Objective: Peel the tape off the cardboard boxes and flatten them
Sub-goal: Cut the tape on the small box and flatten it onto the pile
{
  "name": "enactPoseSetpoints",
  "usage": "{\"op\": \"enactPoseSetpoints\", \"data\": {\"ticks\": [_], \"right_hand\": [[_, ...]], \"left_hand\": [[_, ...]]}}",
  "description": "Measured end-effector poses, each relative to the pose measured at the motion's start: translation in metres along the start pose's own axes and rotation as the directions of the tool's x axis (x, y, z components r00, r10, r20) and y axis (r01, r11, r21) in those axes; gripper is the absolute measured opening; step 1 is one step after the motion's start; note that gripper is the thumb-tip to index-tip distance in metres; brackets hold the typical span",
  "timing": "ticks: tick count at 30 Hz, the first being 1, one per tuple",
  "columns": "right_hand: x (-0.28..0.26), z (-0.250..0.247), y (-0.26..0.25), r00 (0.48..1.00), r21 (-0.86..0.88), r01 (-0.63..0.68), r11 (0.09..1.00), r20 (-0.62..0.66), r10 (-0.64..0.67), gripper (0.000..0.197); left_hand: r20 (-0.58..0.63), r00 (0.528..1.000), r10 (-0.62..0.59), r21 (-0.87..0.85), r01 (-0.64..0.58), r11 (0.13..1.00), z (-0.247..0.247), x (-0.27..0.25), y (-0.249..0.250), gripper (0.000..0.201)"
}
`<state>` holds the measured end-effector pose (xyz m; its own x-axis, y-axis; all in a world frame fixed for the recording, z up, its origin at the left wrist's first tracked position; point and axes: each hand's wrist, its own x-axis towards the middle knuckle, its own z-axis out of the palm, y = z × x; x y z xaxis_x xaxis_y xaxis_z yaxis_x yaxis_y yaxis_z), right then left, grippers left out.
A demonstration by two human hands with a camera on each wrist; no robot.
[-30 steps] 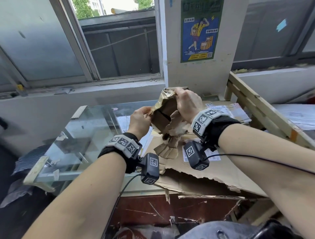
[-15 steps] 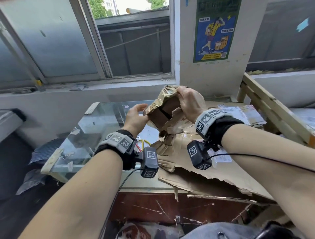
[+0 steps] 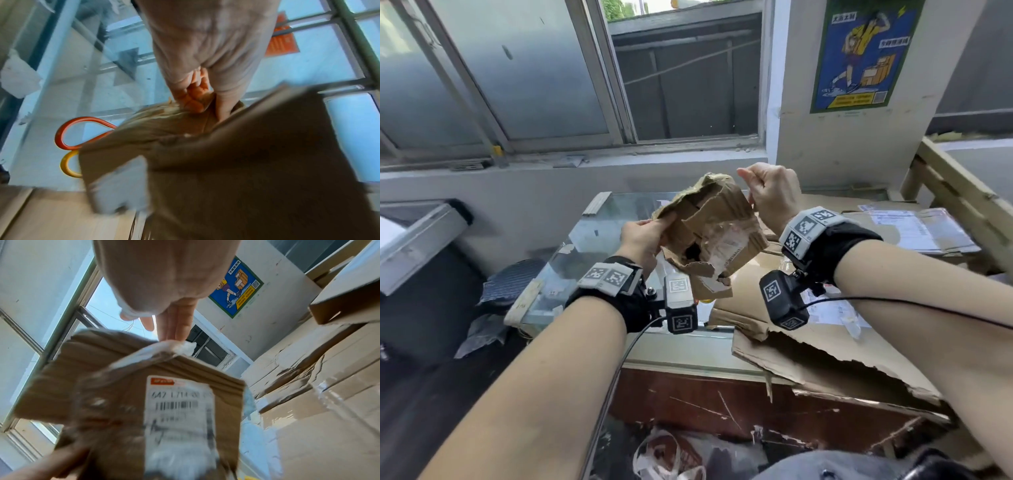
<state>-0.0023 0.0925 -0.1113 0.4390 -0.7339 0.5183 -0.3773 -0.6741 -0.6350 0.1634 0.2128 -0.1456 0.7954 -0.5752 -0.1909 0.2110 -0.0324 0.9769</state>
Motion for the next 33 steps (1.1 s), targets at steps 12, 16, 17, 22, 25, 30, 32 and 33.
{"op": "enactPoseSetpoints", "data": {"ticks": [12,16,17,22,25,30,32,33], "right_hand": [[-0.023,0.092,-0.002,0.768,-0.235,-0.226,0.945,0.554,0.321,0.041],[-0.042,0.129,-0.003,0.619,-0.376,-0.152,0.914,0.685,0.384,0.046],[-0.045,0.138,-0.003,0.606,-0.385,-0.156,0.909,0.690,0.396,0.044],[-0.055,0.169,0.003,0.571,-0.491,-0.162,0.856,0.661,0.487,0.026],[-0.061,0.180,0.008,0.559,-0.552,-0.175,0.816,0.626,0.543,0.019],[-0.067,0.194,0.013,0.595,-0.585,-0.224,0.780,0.551,0.585,0.032],[-0.066,0.198,0.016,0.580,-0.568,-0.294,0.769,0.534,0.615,0.041],[-0.066,0.197,0.018,0.554,-0.560,-0.337,0.757,0.532,0.641,0.051]], "left_hand": [[-0.164,0.951,-0.264,-0.383,0.185,0.905,-0.043,0.034,-0.010,0.019],[-0.106,0.932,-0.346,-0.443,0.267,0.856,-0.052,0.041,-0.016,0.025],[-0.096,0.928,-0.359,-0.455,0.280,0.846,-0.056,0.042,-0.018,0.025],[0.027,0.911,-0.412,-0.399,0.388,0.831,-0.069,0.041,-0.037,0.022],[0.038,0.870,-0.492,-0.532,0.435,0.727,-0.075,0.039,-0.046,0.023],[0.135,0.848,-0.513,-0.597,0.483,0.641,-0.081,0.026,-0.052,0.015],[0.158,0.828,-0.537,-0.607,0.511,0.608,-0.081,0.025,-0.052,0.015],[0.166,0.822,-0.545,-0.597,0.523,0.608,-0.081,0.025,-0.052,0.016]]}}
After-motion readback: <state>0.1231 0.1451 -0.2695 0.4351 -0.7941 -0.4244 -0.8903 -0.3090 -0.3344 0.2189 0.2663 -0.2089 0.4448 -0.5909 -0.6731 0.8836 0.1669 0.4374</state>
